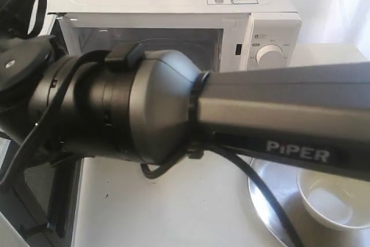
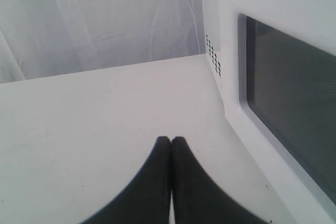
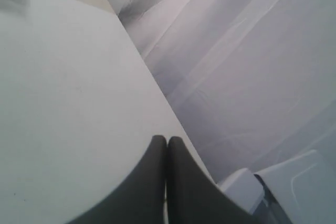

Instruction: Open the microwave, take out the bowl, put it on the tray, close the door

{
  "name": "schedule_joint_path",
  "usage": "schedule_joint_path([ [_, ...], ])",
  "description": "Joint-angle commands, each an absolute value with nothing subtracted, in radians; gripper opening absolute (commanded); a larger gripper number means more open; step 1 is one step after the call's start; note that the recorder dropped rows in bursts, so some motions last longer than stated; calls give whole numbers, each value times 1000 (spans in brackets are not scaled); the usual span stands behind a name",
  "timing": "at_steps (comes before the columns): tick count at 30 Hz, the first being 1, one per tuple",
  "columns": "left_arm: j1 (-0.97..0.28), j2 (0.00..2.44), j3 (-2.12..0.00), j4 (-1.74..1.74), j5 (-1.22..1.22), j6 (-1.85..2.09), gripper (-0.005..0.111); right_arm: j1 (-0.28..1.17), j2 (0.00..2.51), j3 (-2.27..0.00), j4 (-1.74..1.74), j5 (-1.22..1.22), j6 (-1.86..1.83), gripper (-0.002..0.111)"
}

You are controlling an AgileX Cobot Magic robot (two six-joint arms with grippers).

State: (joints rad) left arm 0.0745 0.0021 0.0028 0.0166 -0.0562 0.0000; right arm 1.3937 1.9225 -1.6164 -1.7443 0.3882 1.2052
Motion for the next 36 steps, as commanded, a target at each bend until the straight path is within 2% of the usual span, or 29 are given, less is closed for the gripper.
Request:
schedule_joint_path([
  [1, 73, 0, 0, 9, -61, 0, 0, 1398, 1917, -1585, -1704, 423, 1106, 0],
  [5, 73, 0, 0, 9, -61, 0, 0, 1401, 1917, -1539, -1651, 539, 918, 0],
  [9, 73, 0, 0, 9, -61, 0, 0, 1380, 1919, -1473, -1629, 1080, 699, 0],
  [10, 73, 0, 0, 9, -61, 0, 0, 1325, 1920, -1437, -1687, 1221, 677, 0],
  [15, 73, 0, 0, 9, -61, 0, 0, 999, 1917, -1406, -1537, 1221, 816, 0],
  [20, 73, 0, 0, 9, -61, 0, 0, 976, 1893, -1406, -1500, 1221, 816, 0],
  [23, 73, 0, 0, 9, -61, 0, 0, 1034, 1812, -1347, -1502, 1188, 911, 0],
  [31, 73, 0, 0, 9, -61, 0, 0, 1329, 1397, -1054, -1575, 700, 1277, 0],
  [36, 73, 0, 0, 9, -61, 0, 0, 1474, 1079, -834, -1608, 690, 1347, 0],
])
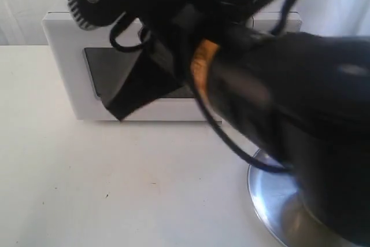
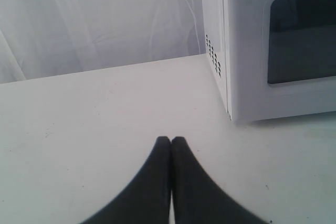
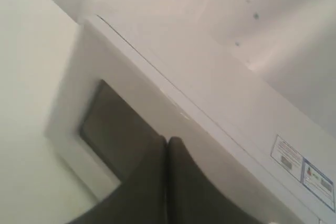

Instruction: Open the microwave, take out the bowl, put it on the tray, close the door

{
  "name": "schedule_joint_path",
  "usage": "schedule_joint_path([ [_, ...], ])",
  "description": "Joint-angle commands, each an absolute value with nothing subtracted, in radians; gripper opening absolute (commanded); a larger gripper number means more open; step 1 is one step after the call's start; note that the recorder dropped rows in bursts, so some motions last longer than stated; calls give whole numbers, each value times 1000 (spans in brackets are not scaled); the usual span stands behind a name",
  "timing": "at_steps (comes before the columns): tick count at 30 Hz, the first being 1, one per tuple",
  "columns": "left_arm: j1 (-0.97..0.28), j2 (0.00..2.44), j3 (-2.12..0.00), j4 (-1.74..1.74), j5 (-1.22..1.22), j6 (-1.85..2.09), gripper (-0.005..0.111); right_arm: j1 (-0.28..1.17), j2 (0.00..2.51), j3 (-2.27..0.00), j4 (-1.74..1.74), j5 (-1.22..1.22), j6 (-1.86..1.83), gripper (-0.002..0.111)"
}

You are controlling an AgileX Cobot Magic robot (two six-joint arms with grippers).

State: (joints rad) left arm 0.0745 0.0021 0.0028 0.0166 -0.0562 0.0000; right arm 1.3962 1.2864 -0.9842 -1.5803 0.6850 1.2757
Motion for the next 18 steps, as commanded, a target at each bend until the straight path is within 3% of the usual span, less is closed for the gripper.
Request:
schedule_joint_path([
  [1, 73, 0, 0, 9, -61, 0, 0, 1486, 1027, -797, -1608, 701, 1380, 0],
  [9, 73, 0, 0, 9, -61, 0, 0, 1505, 572, -502, -1608, 793, 1633, 0],
  [18, 73, 0, 0, 9, -61, 0, 0, 1505, 365, -345, -1588, 810, 1944, 0],
])
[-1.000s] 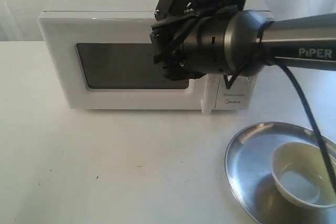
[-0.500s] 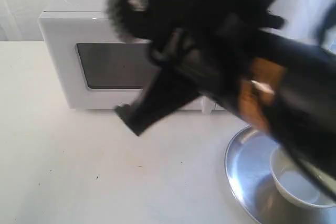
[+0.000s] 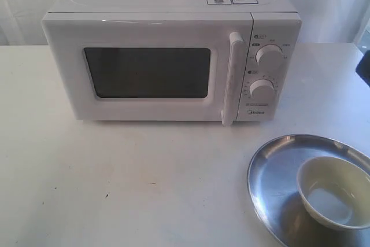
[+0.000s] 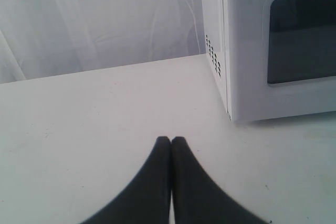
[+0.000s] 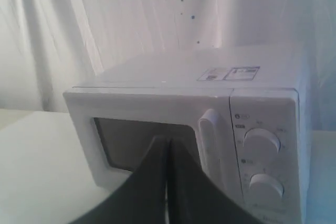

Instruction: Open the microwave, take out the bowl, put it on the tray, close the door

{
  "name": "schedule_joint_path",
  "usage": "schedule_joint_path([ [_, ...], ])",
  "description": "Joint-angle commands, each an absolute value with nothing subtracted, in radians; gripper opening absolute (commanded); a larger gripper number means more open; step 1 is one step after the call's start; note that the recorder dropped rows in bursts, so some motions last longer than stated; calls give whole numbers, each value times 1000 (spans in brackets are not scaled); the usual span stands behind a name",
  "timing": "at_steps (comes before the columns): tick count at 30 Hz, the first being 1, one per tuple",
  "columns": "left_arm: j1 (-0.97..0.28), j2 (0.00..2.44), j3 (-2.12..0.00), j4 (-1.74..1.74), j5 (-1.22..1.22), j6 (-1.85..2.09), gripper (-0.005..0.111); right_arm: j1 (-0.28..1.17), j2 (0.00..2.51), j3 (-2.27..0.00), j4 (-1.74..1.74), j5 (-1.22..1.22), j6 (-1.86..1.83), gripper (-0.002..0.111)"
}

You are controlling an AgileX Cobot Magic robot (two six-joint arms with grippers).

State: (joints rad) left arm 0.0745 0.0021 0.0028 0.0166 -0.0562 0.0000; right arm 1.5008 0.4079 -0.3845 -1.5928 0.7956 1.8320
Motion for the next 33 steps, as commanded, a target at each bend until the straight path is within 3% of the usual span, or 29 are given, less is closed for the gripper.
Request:
schedule_joint_path([
  [1, 73, 0, 0, 9, -61, 0, 0, 1505, 361, -339, -1577, 810, 1944, 0],
  [23, 73, 0, 0, 9, -61, 0, 0, 1488, 343, -312, -1526, 869, 1859, 0],
  [28, 73, 0, 0, 9, -61, 0, 0, 1335, 243, -214, -1550, 703, 1801, 0],
  [33, 73, 0, 0, 9, -61, 0, 0, 1006, 147, -116, -1669, 418, 1814, 0],
])
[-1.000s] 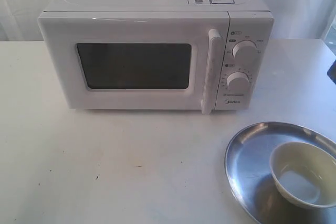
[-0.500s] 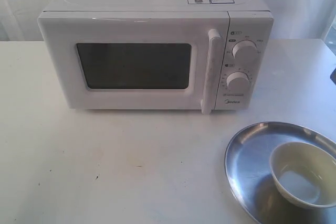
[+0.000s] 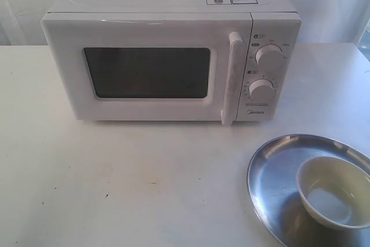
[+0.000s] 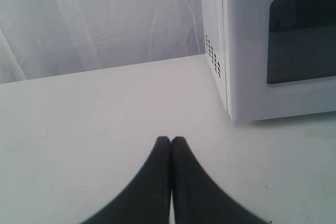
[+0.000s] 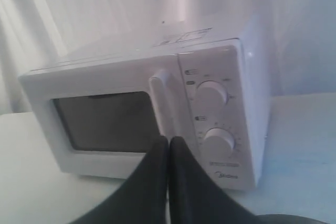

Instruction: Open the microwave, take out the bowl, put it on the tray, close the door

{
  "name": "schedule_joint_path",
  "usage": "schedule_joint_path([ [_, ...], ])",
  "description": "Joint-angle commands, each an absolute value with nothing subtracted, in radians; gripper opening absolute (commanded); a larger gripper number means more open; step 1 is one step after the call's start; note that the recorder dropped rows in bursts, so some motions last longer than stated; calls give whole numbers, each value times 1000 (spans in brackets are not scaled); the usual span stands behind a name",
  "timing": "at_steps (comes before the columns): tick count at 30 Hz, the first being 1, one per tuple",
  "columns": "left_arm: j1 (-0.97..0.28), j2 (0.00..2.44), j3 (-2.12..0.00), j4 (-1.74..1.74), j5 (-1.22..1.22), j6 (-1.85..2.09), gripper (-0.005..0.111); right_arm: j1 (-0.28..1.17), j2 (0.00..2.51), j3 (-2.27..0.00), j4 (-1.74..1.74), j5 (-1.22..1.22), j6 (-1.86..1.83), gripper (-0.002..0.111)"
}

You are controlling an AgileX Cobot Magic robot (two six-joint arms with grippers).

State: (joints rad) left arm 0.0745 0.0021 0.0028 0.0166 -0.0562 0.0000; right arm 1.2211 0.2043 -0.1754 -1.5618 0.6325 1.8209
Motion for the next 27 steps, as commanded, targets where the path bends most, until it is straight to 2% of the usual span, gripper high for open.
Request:
schedule_joint_path([
  [1, 73, 0, 0, 9, -61, 0, 0, 956, 133, -109, -1687, 375, 1810, 0],
  [9, 73, 0, 0, 9, -61, 0, 0, 572, 0, -46, -1721, 155, 1798, 0],
  [16, 73, 0, 0, 9, -61, 0, 0, 363, 0, -1, -1723, 34, 1799, 0],
  [27, 73, 0, 0, 9, -61, 0, 0, 348, 0, 0, -1713, 55, 1810, 0],
])
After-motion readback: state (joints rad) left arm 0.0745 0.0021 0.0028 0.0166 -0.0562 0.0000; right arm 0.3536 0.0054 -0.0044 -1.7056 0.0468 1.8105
